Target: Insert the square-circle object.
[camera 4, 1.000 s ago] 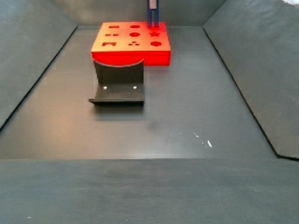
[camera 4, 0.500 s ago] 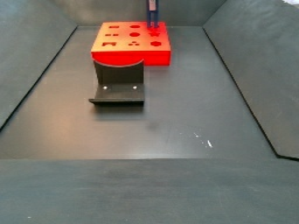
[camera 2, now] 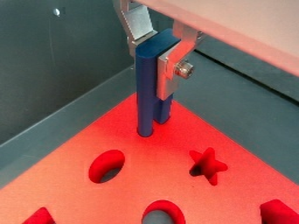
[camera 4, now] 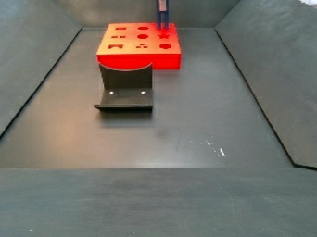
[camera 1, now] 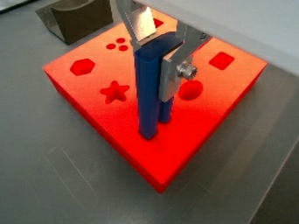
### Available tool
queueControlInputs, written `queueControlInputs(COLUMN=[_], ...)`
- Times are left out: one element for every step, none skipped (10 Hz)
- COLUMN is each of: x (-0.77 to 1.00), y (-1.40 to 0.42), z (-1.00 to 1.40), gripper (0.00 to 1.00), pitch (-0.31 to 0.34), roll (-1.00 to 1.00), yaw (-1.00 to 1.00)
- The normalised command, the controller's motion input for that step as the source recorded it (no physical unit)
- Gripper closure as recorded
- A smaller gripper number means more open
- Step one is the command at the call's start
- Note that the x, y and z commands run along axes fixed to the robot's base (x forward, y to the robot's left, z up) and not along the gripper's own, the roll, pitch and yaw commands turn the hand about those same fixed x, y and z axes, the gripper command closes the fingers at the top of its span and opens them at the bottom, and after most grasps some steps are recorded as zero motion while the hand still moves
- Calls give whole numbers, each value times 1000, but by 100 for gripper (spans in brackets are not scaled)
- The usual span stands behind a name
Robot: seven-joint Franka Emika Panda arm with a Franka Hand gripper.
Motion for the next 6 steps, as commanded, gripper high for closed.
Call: queueControlInputs(x=[0, 0, 0, 0, 0, 0], y=[0, 0, -26, 0, 0, -6], z=[-180, -283, -563, -700, -751, -757], gripper=[100, 100, 100, 100, 100, 100], pitch=[-21, -64, -174, -226, -219, -220], roll=[7, 0, 20, 63, 107, 107], yaw=[0, 0, 0, 0, 0, 0])
